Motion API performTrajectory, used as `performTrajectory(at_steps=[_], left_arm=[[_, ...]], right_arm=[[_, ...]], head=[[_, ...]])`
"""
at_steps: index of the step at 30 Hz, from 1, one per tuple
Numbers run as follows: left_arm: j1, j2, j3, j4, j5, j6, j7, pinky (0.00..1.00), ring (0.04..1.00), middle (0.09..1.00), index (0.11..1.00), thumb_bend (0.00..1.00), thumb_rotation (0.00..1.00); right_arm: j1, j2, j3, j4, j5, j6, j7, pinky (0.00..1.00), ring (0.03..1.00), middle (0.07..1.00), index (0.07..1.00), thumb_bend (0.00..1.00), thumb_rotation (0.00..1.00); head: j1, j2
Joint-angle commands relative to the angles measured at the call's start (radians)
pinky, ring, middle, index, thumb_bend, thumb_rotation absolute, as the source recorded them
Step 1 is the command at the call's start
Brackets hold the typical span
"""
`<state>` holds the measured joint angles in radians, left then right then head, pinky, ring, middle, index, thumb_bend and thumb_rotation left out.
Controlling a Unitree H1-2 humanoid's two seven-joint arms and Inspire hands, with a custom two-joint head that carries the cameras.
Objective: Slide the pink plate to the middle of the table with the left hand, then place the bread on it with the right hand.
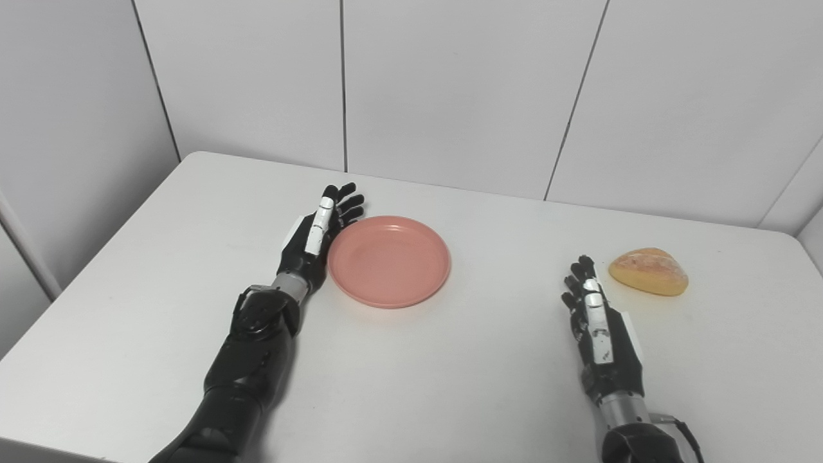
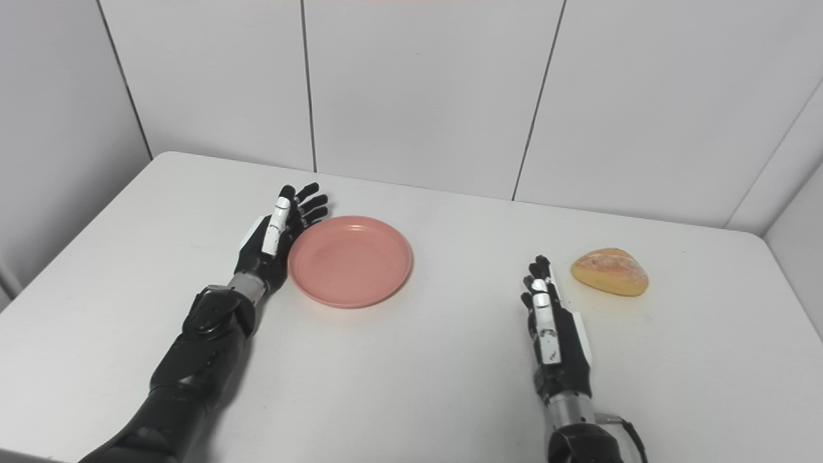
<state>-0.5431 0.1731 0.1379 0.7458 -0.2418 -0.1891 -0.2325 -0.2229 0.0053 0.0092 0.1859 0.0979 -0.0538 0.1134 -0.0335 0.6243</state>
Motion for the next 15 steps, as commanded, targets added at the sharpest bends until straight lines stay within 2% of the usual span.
performTrajectory(at_steps=[1, 6, 15], left_arm=[[0.003, -0.001, -0.005, -0.017, -0.009, 0.035, -0.017, 0.92, 0.908, 0.901, 0.896, 0.71, 1.00], [0.017, -0.008, -0.004, -0.040, -0.012, 0.063, -0.022, 0.92, 0.905, 0.899, 0.891, 0.70, 1.00], [0.031, -0.029, -0.014, -0.008, -0.019, 0.032, -0.050, 0.93, 0.910, 0.900, 0.883, 0.71, 1.00]], right_arm=[[-0.029, 0.012, 0.002, -0.016, -0.003, -0.003, -0.012, 1.00, 1.000, 1.000, 1.000, 0.65, 0.96], [-0.036, 0.029, 0.007, -0.008, -0.014, 0.005, -0.032, 1.00, 1.000, 1.000, 1.000, 0.68, 0.94], [-0.052, 0.054, 0.005, 0.018, -0.021, -0.017, -0.056, 1.00, 1.000, 1.000, 1.000, 0.67, 0.91]], head=[[-0.009, 0.000], [-0.054, 0.001], [-0.101, -0.003]])
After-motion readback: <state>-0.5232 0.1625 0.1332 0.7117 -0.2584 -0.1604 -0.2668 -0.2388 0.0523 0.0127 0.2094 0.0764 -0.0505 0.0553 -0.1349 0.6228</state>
